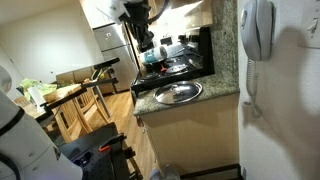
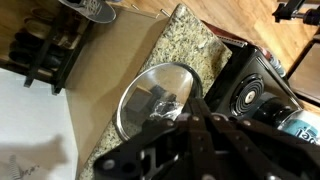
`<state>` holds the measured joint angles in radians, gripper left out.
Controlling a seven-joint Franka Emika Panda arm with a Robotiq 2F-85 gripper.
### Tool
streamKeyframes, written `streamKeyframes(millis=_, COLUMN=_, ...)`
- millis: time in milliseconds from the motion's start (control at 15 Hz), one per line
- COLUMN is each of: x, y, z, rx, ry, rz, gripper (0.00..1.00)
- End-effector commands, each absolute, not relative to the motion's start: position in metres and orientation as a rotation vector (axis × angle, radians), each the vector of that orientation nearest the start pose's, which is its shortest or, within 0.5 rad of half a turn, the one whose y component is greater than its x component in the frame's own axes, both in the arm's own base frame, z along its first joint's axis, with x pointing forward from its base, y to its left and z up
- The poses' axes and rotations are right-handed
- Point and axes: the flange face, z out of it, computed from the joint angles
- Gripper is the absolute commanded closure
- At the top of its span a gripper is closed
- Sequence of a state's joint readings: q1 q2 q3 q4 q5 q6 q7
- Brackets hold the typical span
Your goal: Turn off the light switch
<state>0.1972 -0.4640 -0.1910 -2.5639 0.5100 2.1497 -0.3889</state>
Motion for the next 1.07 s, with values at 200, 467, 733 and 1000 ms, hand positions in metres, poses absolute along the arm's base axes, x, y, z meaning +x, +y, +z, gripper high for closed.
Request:
streamKeyframes(millis=200, x=0.418, y=0.01, z=0.444, rx=-2.611, ry=-0.031, rz=-0.409, gripper=1.0)
streamKeyframes(millis=467, x=0.436, y=-0.015, z=0.46, rx=-2.556, ry=0.169, rz=-0.636, gripper=1.0)
streamKeyframes(millis=733, x=0.447, y=-0.045, z=0.457, rx=-2.588, ry=0.348, rz=-0.741, gripper=1.0)
streamKeyframes(millis=1000, x=0.455, y=-0.08, z=0.446, rx=-2.638, ry=0.527, rz=-0.743, gripper=1.0)
